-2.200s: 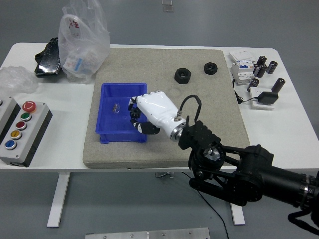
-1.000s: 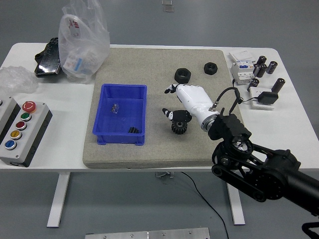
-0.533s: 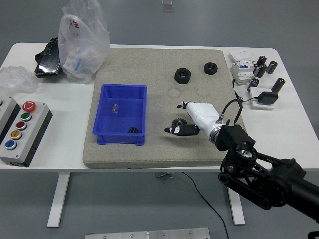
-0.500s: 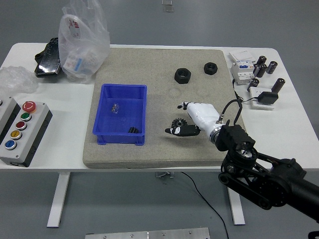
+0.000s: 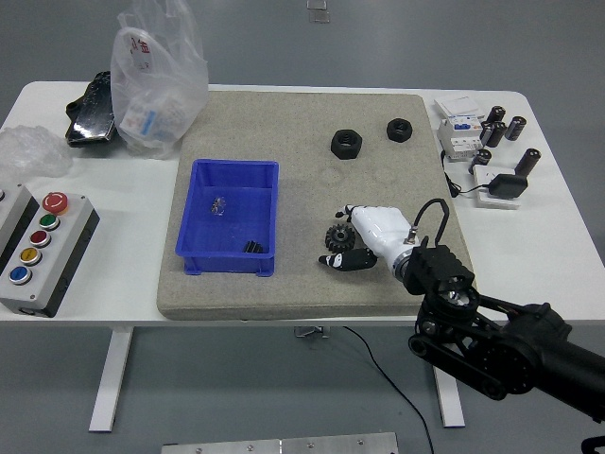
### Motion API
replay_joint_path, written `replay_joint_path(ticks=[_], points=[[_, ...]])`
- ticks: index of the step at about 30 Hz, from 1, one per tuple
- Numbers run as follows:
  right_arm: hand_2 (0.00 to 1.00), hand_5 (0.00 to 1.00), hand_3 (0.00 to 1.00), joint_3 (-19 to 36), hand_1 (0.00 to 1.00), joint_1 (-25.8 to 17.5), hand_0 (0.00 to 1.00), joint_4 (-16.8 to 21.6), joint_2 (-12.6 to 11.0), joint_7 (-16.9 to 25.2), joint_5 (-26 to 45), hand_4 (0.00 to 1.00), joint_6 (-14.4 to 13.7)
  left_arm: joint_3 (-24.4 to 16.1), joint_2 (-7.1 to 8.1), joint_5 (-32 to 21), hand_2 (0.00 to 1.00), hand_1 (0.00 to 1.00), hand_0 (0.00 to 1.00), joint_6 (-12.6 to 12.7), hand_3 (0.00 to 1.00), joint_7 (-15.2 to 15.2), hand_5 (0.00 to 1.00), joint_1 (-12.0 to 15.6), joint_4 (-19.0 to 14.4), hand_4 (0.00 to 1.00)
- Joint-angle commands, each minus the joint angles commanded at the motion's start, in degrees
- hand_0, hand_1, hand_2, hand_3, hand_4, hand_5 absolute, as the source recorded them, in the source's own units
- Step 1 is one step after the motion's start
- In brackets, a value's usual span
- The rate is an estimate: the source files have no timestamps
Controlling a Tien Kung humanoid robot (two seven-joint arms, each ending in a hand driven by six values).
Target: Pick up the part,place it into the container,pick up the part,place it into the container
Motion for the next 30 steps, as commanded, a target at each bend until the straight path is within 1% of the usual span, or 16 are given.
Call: replay_joint_path(ticks=[1,2,7,8,13,14,17,19,23,26,30], points=[[0.634,0.324,0.671,-0.28,0.547,0.04,0.298,-0.10,0.07,0.10,-0.08,0.637,-0.30,-0.01,0.01,0.00,0.649,0.648,0.674,0.00,0.630,-0.01,0.379,-0.01,0.00,0.779],[0.503,0.067,0.555,-0.48,0.508,0.05,0.276,-0.19,0.11,0.16,-0.16,0.581,-0.55,0.00,0.01,-0.01,0.649,0.648,0.675,0.00,0.630,-0.02,0.379,-0.02,0.00,0.779],[0.503,0.067,0.555,-0.97,0.508,0.06,0.276,-0.60,0.00,0.22,-0.48,0.581,-0.93,0.05,0.00,0.07,0.649,0.648,0.675,-0.21,0.630,0.08,0.379,-0.02,0.00,0.779],[0.402,0.053,0.458,-0.96,0.497,0.05,0.277,-0.64,-0.05,0.22,-0.55,0.481,-0.97,0.04,-0.01,0.09,0.650,0.648,0.674,-0.23,0.630,0.09,0.380,-0.01,0.00,0.779],[0.402,0.053,0.458,-0.74,0.497,0.07,0.277,-0.57,-0.15,0.36,-0.97,0.481,-1.38,0.02,-0.02,0.07,0.650,0.648,0.674,-0.20,0.630,0.04,0.380,-0.04,0.00,0.779],[0.288,0.060,0.463,-0.70,0.485,0.10,0.282,-0.47,-0.17,0.44,-1.03,0.432,-1.49,0.00,-0.02,0.07,0.649,0.649,0.674,-0.17,0.629,0.01,0.380,-0.05,0.00,0.779],[0.288,0.060,0.463,-0.67,0.485,0.33,0.282,0.10,-0.32,0.70,-1.12,0.432,-1.81,-0.05,-0.02,0.06,0.649,0.649,0.674,-0.12,0.629,0.00,0.380,-0.06,0.00,0.779],[0.288,0.060,0.463,-0.61,0.485,0.73,0.282,1.05,-0.43,0.79,-1.29,0.432,-2.02,-0.08,-0.02,0.06,0.649,0.649,0.674,-0.09,0.629,0.02,0.380,-0.04,0.00,0.779],[0.277,0.064,0.468,-0.60,0.483,2.36,0.276,4.12,-0.18,0.77,-1.95,0.433,-2.44,-0.10,-0.03,0.06,0.649,0.649,0.675,-0.06,0.628,0.10,0.381,0.05,0.00,0.779],[0.282,0.055,0.481,-1.57,0.485,4.68,0.277,7.20,1.14,0.91,-2.24,0.443,-3.10,-0.11,-0.01,0.09,0.649,0.648,0.674,-0.03,0.628,0.13,0.382,0.08,0.00,0.779],[0.282,0.055,0.481,-4.91,0.485,7.92,0.277,9.47,2.74,1.76,-1.81,0.443,-4.57,0.00,-0.01,0.00,0.649,0.648,0.674,-0.02,0.628,0.13,0.382,0.04,0.00,0.779]])
